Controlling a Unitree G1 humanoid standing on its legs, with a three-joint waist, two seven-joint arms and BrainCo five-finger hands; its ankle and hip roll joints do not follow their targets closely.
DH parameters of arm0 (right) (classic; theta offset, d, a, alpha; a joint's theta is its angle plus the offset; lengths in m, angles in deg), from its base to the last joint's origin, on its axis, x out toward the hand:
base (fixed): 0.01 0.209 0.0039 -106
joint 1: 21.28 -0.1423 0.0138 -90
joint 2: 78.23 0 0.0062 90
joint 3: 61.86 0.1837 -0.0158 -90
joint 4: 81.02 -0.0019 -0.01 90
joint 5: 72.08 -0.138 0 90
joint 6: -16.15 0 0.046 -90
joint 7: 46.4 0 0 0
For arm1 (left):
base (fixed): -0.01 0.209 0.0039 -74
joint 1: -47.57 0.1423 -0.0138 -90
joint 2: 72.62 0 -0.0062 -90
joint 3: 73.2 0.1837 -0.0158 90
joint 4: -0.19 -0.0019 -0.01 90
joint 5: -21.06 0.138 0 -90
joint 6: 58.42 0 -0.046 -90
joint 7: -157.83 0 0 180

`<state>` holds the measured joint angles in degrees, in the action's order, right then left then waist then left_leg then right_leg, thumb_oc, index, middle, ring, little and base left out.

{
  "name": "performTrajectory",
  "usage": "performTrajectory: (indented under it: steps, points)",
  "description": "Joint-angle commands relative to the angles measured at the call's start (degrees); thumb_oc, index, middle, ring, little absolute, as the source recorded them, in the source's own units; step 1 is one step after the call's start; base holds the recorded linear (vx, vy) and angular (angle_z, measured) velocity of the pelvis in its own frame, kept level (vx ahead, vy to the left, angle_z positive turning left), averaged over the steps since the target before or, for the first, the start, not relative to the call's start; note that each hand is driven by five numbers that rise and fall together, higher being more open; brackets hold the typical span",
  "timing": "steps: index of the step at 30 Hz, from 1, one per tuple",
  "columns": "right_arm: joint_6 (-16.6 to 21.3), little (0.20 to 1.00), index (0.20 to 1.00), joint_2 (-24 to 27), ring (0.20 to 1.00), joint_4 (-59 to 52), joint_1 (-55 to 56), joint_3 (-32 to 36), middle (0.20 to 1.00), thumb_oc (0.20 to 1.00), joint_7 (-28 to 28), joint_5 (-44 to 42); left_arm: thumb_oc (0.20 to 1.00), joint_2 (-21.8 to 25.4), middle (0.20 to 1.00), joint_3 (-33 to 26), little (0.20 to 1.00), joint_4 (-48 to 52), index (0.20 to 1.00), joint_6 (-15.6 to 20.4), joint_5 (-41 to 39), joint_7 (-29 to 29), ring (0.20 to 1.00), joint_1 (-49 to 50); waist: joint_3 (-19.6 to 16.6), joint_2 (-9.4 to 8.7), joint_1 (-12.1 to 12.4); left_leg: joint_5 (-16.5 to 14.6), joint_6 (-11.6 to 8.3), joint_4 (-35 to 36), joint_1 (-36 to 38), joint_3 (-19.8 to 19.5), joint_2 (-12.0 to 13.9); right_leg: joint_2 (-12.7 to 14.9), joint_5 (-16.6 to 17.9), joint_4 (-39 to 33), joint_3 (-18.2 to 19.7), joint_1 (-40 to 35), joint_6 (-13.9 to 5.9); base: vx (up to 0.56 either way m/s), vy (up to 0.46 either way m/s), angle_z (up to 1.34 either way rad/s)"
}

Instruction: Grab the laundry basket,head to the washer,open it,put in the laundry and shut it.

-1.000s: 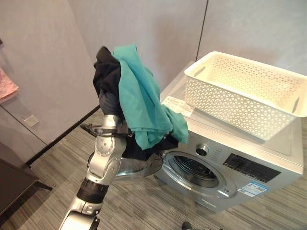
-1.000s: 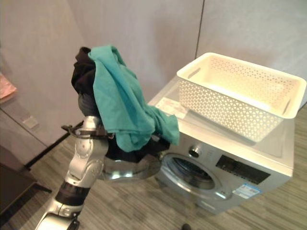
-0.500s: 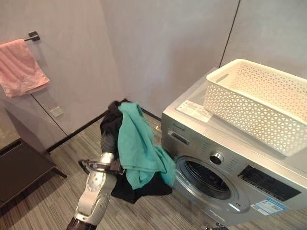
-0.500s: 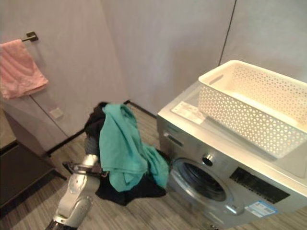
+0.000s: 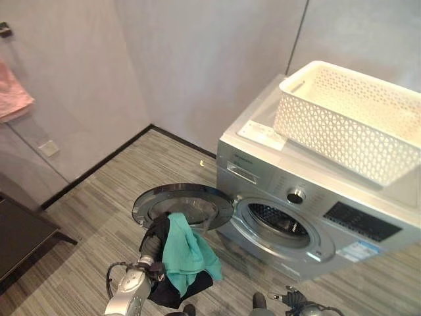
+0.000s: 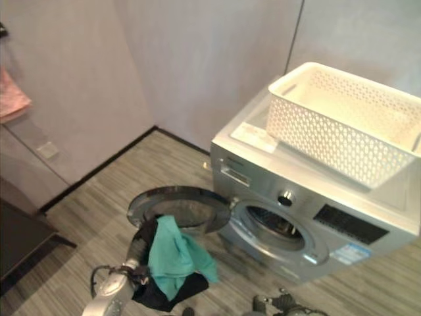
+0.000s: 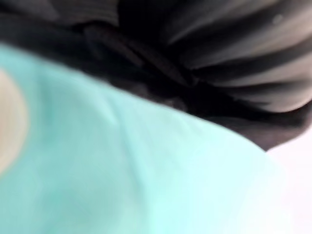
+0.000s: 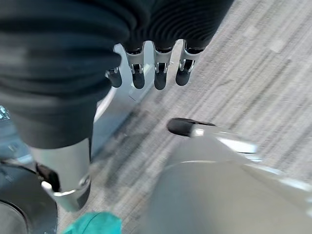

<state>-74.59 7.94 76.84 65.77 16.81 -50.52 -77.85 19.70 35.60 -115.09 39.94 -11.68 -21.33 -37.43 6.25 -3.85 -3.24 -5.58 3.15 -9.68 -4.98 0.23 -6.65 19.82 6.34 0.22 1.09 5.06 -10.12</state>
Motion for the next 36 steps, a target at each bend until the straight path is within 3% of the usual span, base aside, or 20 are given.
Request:
performTrajectory:
  steps: [1,2,8,9,10,11,12,16,20,26,27,31,36]
  points:
    - [-0.18,1.0,1.0,0.35,1.0,-0.6,-0.97,-0.94,1.0,1.0,0.73,3.36,0.2,1.45,0.2,-3.82,0.2,12.09,0.2,4.42,-0.29,2.3,0.2,-0.95,0.92,0.49,2.63,-8.99,3.43,0.39,5.06,4.42,1.32,0.07,6.87,0.15,-3.93,6.57,-2.35,-0.09,0.18,-0.88]
    - [-0.13,1.0,1.0,0.36,1.0,0.47,-0.73,-0.63,1.0,1.0,0.86,3.27,0.2,1.22,0.2,-4.04,0.2,12.1,0.2,4.35,-0.4,2.46,0.2,-0.64,1.39,1.79,2.37,-8.58,3.57,1.14,5.89,5.33,2.35,0.56,5.71,1.67,-7.52,6.21,-1.93,-0.07,0.102,-1.14]
    - [0.01,1.0,1.0,0.4,1.0,4.37,0.79,1.66,1.0,1.0,0.98,2.58,0.2,0.9,0.2,-4.66,0.2,11.59,0.2,3.95,-0.41,2.65,0.2,-0.54,0.17,2.33,2.8,-7.51,3.88,4.14,6.64,6.28,2.65,0.67,2.94,4.77,-8.58,3.28,-1.31,-0.02,-0.004,-0.43]
    - [-0.16,1.0,1.0,0.47,1.0,5.39,0.94,1.92,1.0,1.0,0.76,3.28,0.2,0.37,0.2,-4.66,0.2,11.12,0.2,3.84,-0.56,2.61,0.2,-0.61,-0.21,1.29,3.8,-7.68,3.52,4.43,6.46,6.93,1.92,2.18,4.7,2.79,-11.66,1.75,-2.39,0.01,-0.059,-0.2]
    - [-0.16,1.0,1.0,0.46,1.0,5.39,0.94,1.92,1.0,1.0,0.76,3.28,0.2,0.37,0.2,-4.66,0.2,11.12,0.2,3.84,-0.56,2.61,0.2,-0.6,-0.21,1.28,3.79,-7.66,3.53,4.45,6.47,6.93,1.9,2.19,4.74,2.73,-11.68,1.72,-2.41,0.08,-0.144,-0.19]
    - [-0.07,1.0,1.0,0.6,1.0,4.99,1.07,1.68,1.0,1.0,0.78,3.62,0.2,0.36,0.2,-4.68,0.2,11.36,0.2,3.72,-0.85,2.76,0.2,-0.44,-0.63,0.88,4.52,-8.65,3.03,4.71,6.68,7.47,2.26,2.82,5.45,1.33,-14.15,1.09,-3.59,0.03,-0.177,-0.14]
    - [0.15,1.0,1.0,0.74,1.0,4.31,1.34,1.53,1.0,1.0,0.83,3.68,0.2,0.48,0.2,-4.57,0.2,11.18,0.2,3.62,-1.04,2.63,0.2,-0.74,-0.32,0.01,4.24,-7.48,2.68,4.27,5.63,8.02,2.46,2.92,6.06,1.06,-14.34,1.49,-3.04,0.04,-0.212,-0.21]
    - [0.27,1.0,1.0,1.11,1.0,2.27,1.31,0.92,1.0,1.0,0.75,4.11,0.2,0.58,0.2,-4.49,0.2,10.66,0.2,4.15,-1.42,1.95,0.2,-1.8,0.34,-0.52,3.48,-7.01,1.64,4.2,4.81,7.52,3.28,2.19,5.83,1.1,-14.24,1.94,-3.08,0.02,-0.151,-0.05]
    - [0.72,1.0,1.0,1.41,1.0,1.17,0.38,0.37,1.0,1.0,-0.44,3.9,0.2,-0.98,0.2,-4.49,0.2,9.54,0.2,5.06,-3.25,0.35,0.2,-5.19,1.43,-0.86,2.27,-5.16,-0.15,5.54,2.9,7.02,4.89,1.09,5.31,-0.52,-16.84,2.82,-2.81,-0.05,-0.136,0.11]
    - [1.22,1.0,1.0,1.69,1.0,-2.17,-1.59,-2.31,1.0,1.0,-1.62,3.68,0.2,-2.8,0.2,-2.14,0.2,5.11,0.2,6.93,-4.18,-2.46,0.2,-13.29,4.13,-2.3,0.43,-3.66,-1.25,3.6,-4.26,7.74,6.09,0.53,5.21,-0.5,-15.37,8.72,-1.88,-0.15,-0.062,0.13]
    - [1.53,1.0,1.0,2.22,1.0,-4.8,-2.32,-3.5,1.0,1.0,-2.36,3.88,0.2,-4.59,0.2,-1.93,0.2,0.34,0.2,7.95,-5.21,-4.61,0.2,-17.64,4.97,-2.79,-0.91,-3.67,-1.62,1.74,-7.42,8.35,6.31,0.37,5.45,-0.05,-14.13,11.76,-1.59,-0.11,-0.016,-0.04]
    - [1.78,1.0,1.0,2.92,1.0,-6.9,-3.14,-4.57,1.0,1.0,-3.47,3.4,0.2,-6.13,0.2,-2.37,0.2,-5.03,0.2,10.13,-6.73,-8.87,0.2,-25.99,7.34,-2.34,-2.91,-5.21,-1.94,-1.1,-11.37,9.01,7.04,-0.34,4.96,2.17,-11.87,16.85,-1.72,-0.12,0.016,-0.31]
    - [1.64,1.0,1.0,2.89,1.0,-6.07,-2.92,-4.35,1.0,1.0,-4.54,2.55,0.2,-7.74,0.2,-2.93,0.2,-5.31,0.2,12.02,-9.63,-11.8,0.2,-32.35,10.69,-2.56,-4.4,-5.78,-1.74,-4.97,-17.31,9.21,6.86,0.5,5.66,3.91,-12.12,21.87,-1.81,-0.09,-0.038,-0.13]
